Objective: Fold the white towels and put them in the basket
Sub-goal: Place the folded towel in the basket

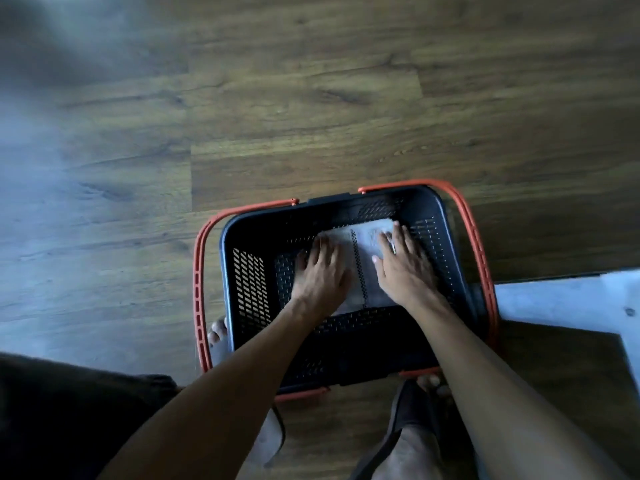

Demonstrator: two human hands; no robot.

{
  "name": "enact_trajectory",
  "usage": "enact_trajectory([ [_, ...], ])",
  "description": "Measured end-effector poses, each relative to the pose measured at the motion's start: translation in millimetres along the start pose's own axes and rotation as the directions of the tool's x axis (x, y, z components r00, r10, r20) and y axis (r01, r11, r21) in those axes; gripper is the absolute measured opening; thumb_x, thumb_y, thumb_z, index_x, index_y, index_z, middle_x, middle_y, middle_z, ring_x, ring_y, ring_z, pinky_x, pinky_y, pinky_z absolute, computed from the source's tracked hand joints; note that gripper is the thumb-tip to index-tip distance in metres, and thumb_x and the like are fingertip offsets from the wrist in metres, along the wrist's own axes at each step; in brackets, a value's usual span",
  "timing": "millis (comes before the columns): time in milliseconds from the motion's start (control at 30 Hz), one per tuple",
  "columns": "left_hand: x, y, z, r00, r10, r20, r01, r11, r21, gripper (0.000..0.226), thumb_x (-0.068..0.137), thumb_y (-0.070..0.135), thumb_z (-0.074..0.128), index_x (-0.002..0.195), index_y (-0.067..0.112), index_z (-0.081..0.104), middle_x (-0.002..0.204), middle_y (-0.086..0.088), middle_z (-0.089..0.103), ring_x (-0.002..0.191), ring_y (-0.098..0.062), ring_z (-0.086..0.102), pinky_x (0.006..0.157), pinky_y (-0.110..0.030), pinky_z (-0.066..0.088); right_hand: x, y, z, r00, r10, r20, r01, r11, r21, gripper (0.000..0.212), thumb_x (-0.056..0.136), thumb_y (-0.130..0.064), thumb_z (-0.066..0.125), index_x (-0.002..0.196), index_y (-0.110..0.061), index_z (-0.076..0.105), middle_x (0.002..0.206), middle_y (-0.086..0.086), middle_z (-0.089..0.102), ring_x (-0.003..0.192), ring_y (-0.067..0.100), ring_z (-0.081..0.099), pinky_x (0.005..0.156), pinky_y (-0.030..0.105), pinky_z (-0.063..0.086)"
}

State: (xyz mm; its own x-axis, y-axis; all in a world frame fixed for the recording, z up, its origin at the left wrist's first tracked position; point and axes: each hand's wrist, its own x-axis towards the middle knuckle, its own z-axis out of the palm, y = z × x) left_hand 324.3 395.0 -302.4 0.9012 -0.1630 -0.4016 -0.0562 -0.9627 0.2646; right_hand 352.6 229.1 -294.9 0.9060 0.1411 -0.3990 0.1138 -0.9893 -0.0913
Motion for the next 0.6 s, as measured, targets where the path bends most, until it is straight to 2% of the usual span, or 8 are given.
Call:
enact_trajectory([
  [67, -10, 3, -29, 0.998, 0.012, -0.067, -0.011, 1.000, 0.017, 0.048, 0.096, 0.043, 0.035, 0.136, 0.016, 0.043, 0.145, -0.010, 0.040, 0.132, -0.026, 0.038, 0.102, -0.042, 0.034, -18, -3, -30, 0.999, 0.034, -0.011, -0.034, 0.999, 0.028, 0.044, 0.096, -0.037, 0.039, 0.135, -0.018, 0.043, 0.147, 0.008, 0.037, 0.130, 0.027, 0.042, 0.103, 0.040, 0.036],
  [133, -21, 6, -63, 0.989, 0.040, -0.144, -0.040, 0.999, 0.003, 0.038, 0.095, 0.040, 0.038, 0.118, 0.017, 0.058, 0.124, -0.005, 0.057, 0.114, -0.025, 0.054, 0.091, -0.038, 0.042, -35, -5, -61, 0.998, 0.045, -0.040, -0.045, 0.999, 0.011, 0.030, 0.093, -0.036, 0.044, 0.115, -0.019, 0.056, 0.119, 0.001, 0.059, 0.103, 0.026, 0.061, 0.085, 0.036, 0.047],
  [167, -27, 9, -81, 0.981, 0.061, -0.184, -0.061, 0.998, 0.002, 0.036, 0.094, 0.039, 0.039, 0.113, 0.017, 0.060, 0.116, -0.004, 0.061, 0.108, -0.025, 0.058, 0.087, -0.037, 0.044, -45, -7, -79, 0.996, 0.057, -0.066, -0.055, 0.998, 0.029, 0.028, 0.092, -0.037, 0.046, 0.110, -0.019, 0.058, 0.111, -0.001, 0.061, 0.098, 0.025, 0.062, 0.081, 0.035, 0.049],
  [233, -42, 15, -118, 0.956, 0.113, -0.272, -0.111, 0.994, 0.024, 0.033, 0.093, 0.038, 0.042, 0.109, 0.016, 0.061, 0.109, -0.004, 0.063, 0.103, -0.026, 0.060, 0.083, -0.036, 0.046, -65, -12, -115, 0.990, 0.077, -0.116, -0.065, 0.992, 0.105, 0.029, 0.089, -0.039, 0.051, 0.105, -0.017, 0.060, 0.106, 0.001, 0.061, 0.100, 0.026, 0.061, 0.083, 0.036, 0.048],
  [333, -69, 28, -169, 0.903, 0.205, -0.377, -0.187, 0.979, 0.084, 0.028, 0.091, 0.033, 0.045, 0.104, 0.017, 0.063, 0.105, -0.004, 0.065, 0.097, -0.028, 0.063, 0.078, -0.034, 0.047, -104, -22, -167, 0.978, 0.136, -0.157, -0.113, 0.982, 0.150, 0.025, 0.090, -0.038, 0.054, 0.100, -0.016, 0.061, 0.103, 0.001, 0.060, 0.102, 0.024, 0.058, 0.084, 0.034, 0.042],
  [400, -88, 37, -199, 0.877, 0.251, -0.410, -0.223, 0.968, 0.115, 0.026, 0.089, 0.032, 0.045, 0.102, 0.017, 0.063, 0.105, -0.004, 0.066, 0.096, -0.030, 0.064, 0.078, -0.035, 0.048, -132, -25, -198, 0.957, 0.153, -0.244, -0.120, 0.982, 0.147, 0.025, 0.087, -0.043, 0.055, 0.095, -0.020, 0.061, 0.097, -0.001, 0.062, 0.098, 0.023, 0.060, 0.079, 0.032, 0.045],
  [533, -130, 54, -247, 0.848, 0.310, -0.430, -0.279, 0.951, 0.134, 0.032, 0.089, 0.040, 0.044, 0.107, 0.019, 0.061, 0.112, -0.004, 0.065, 0.100, -0.031, 0.063, 0.081, -0.037, 0.049, -186, -32, -245, 0.922, 0.191, -0.338, -0.133, 0.973, 0.188, 0.030, 0.090, -0.036, 0.057, 0.107, -0.013, 0.064, 0.108, 0.006, 0.065, 0.105, 0.023, 0.058, 0.075, 0.023, 0.034],
  [600, -151, 63, -266, 0.832, 0.342, -0.437, -0.309, 0.940, 0.147, 0.034, 0.090, 0.043, 0.043, 0.109, 0.020, 0.060, 0.115, -0.004, 0.065, 0.102, -0.032, 0.063, 0.081, -0.037, 0.049, -212, -35, -261, 0.893, 0.222, -0.391, -0.135, 0.962, 0.239, 0.032, 0.088, -0.036, 0.061, 0.107, -0.012, 0.066, 0.109, 0.007, 0.066, 0.104, 0.023, 0.060, 0.082, 0.024, 0.037],
])
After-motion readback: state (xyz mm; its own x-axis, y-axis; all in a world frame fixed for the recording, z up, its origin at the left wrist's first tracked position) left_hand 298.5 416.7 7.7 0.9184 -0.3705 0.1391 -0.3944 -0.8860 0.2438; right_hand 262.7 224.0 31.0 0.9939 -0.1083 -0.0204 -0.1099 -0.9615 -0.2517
